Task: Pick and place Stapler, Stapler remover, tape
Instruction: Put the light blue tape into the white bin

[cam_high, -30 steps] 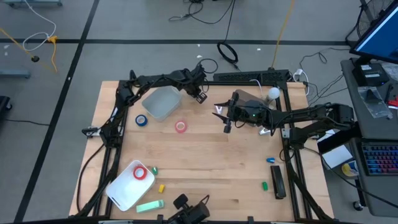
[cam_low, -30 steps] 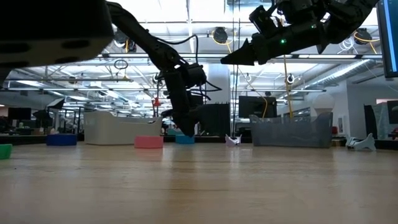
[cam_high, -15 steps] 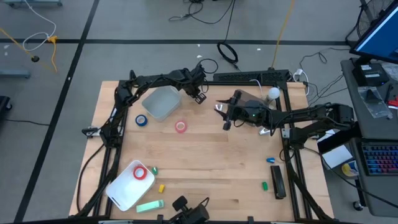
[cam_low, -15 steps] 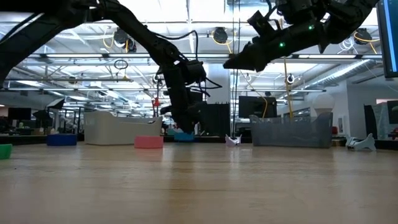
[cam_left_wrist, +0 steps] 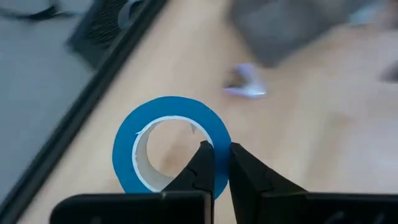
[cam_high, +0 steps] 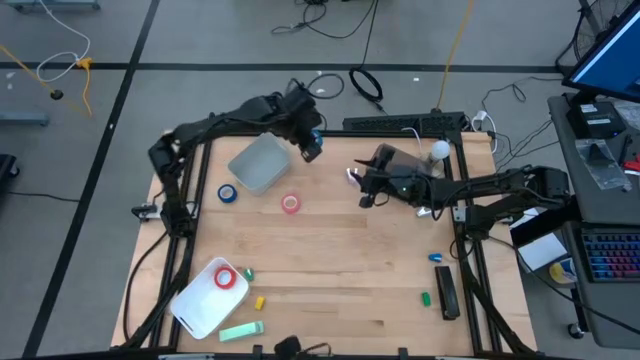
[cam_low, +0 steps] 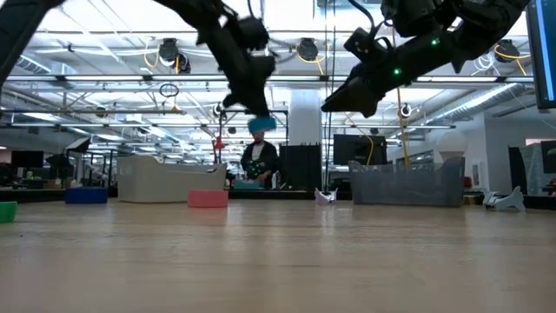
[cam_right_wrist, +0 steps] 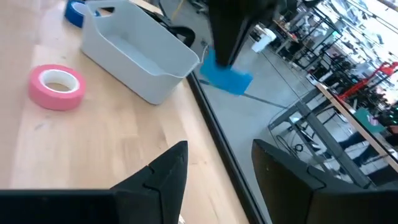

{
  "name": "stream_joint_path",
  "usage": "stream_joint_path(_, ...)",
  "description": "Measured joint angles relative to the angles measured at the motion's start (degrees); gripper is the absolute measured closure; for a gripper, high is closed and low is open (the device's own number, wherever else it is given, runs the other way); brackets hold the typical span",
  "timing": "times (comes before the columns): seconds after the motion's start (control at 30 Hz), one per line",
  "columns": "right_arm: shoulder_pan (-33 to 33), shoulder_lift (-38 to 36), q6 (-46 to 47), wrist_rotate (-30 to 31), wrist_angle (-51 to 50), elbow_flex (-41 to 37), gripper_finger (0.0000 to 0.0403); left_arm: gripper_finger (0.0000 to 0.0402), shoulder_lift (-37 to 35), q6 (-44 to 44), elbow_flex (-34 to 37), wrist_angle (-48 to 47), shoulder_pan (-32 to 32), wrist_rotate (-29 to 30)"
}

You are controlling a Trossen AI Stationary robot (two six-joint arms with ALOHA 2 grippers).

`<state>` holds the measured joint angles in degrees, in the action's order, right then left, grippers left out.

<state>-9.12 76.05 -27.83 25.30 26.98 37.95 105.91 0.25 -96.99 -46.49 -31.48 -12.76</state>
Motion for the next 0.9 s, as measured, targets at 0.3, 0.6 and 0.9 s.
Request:
stream_joint_path(0.3, 3.0, 0.0, -0.3, -7.8, 4.6, 0.0, 0.0232, 0.0383, -9.4, 2.6, 0.0, -1.5, 3.3, -18.3)
stream_joint_path(0.6, 4.5, 0.0, -3.6, -11.9, 13.7, 0.0, 0.0231, 0.0383, -11.1, 3.1, 0.0, -1.4, 10.2, -24.9)
stream_joint_path(0.9, 7.6, 0.0, -9.3, -11.5, 18.8, 0.0, 0.0231, 0.0381, -11.2, 2.7, 0.0, -1.1, 12.8, -23.1)
